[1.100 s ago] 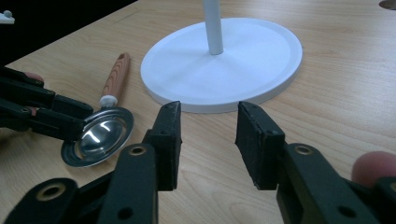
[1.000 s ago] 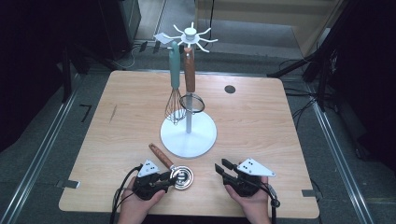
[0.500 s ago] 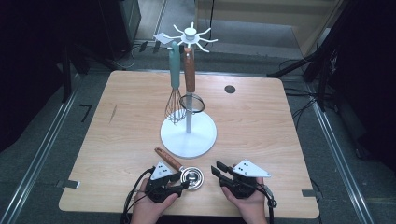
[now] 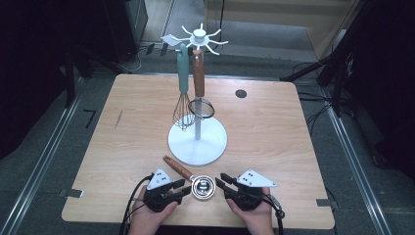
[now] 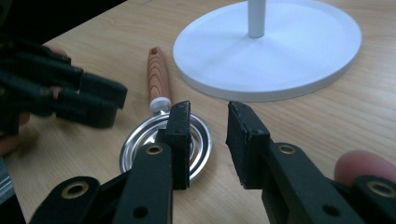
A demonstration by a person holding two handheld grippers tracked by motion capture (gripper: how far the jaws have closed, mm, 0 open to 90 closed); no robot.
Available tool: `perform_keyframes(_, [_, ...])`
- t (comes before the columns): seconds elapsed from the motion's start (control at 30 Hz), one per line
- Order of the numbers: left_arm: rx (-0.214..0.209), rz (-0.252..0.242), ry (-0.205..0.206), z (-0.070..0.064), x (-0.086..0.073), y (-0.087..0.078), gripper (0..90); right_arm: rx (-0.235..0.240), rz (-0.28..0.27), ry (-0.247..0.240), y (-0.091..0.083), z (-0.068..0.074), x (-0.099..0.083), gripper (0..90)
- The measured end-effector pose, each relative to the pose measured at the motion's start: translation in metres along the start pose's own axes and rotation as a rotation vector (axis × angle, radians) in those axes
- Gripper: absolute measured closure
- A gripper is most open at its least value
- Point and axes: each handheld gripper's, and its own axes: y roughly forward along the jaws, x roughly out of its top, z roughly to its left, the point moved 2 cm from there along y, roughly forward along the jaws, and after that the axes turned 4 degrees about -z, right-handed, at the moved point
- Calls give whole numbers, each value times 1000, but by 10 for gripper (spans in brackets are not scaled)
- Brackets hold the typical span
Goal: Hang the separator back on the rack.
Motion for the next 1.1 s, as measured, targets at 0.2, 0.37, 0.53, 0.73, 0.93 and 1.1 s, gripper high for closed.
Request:
perform_keyframes(0.2, [54, -18, -40, 30, 2, -13, 788, 22, 35, -20, 12, 11, -5, 733])
perform_keyframes(0.37, [108, -34, -87, 51, 4, -19, 857, 44, 59, -33, 25, 18, -8, 755])
perform_keyframes(0.53, [143, -31, -95, 61, 4, -20, 900, 51, 106, -58, 41, 25, -9, 780])
perform_keyframes(0.73, [160, -28, -103, 67, 4, -19, 900, 62, 168, -70, 48, 29, -14, 806])
perform_keyframes(0.93, [170, -27, -101, 69, 3, -19, 900, 50, 205, -47, 47, 26, -15, 806])
perform_keyframes(1.1, [186, -28, -104, 69, 3, -20, 900, 45, 206, -61, 45, 24, -16, 804])
